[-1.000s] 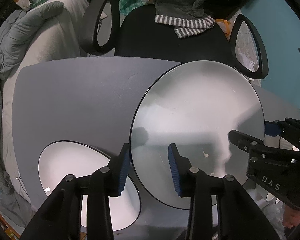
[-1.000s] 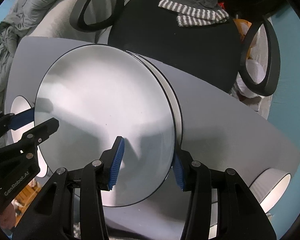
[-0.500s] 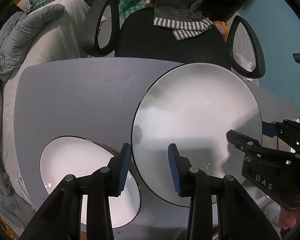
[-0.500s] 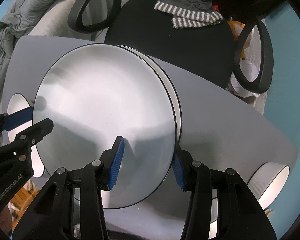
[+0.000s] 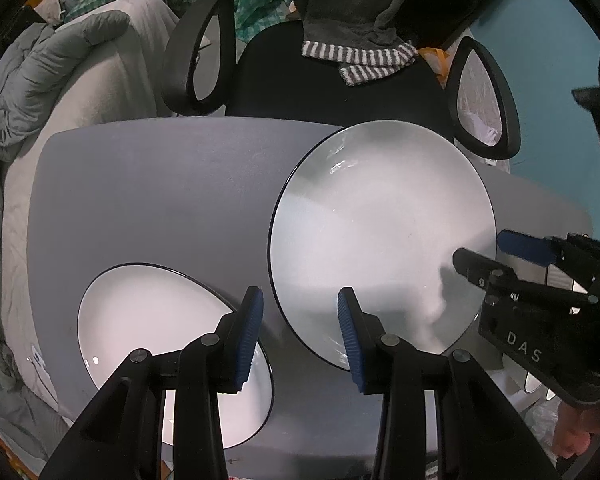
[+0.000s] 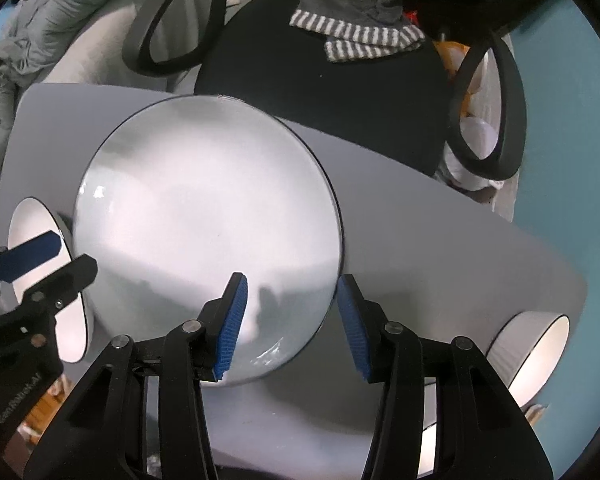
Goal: Organize plates and bowls
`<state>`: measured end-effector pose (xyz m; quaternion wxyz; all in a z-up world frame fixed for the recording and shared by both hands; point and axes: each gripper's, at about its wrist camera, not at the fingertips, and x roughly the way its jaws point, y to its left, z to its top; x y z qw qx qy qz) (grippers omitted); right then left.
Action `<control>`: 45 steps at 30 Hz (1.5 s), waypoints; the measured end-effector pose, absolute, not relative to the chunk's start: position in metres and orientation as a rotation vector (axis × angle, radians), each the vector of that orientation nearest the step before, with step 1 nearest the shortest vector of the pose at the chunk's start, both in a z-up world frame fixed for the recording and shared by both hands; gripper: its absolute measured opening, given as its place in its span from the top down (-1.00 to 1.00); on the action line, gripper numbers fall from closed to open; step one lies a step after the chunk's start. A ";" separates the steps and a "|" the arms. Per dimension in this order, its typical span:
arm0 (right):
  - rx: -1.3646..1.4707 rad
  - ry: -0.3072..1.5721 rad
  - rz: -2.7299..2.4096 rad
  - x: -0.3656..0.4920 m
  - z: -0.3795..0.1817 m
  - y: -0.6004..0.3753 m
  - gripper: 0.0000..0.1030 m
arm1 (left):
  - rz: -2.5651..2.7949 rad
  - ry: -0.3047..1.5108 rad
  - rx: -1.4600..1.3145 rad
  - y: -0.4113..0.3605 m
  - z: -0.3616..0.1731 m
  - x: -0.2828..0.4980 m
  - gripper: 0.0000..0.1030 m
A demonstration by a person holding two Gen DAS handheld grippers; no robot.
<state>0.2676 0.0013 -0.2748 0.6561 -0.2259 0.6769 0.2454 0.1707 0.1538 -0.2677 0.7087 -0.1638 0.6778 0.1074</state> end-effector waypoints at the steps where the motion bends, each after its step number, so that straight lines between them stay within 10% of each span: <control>1: -0.511 1.530 0.560 0.268 -0.274 0.002 0.02 | 0.239 1.504 -0.363 0.154 -0.267 0.171 0.24; 45: -0.535 1.322 0.787 0.198 -0.172 -0.002 -0.23 | 0.387 1.363 -0.334 0.166 -0.195 0.062 -0.31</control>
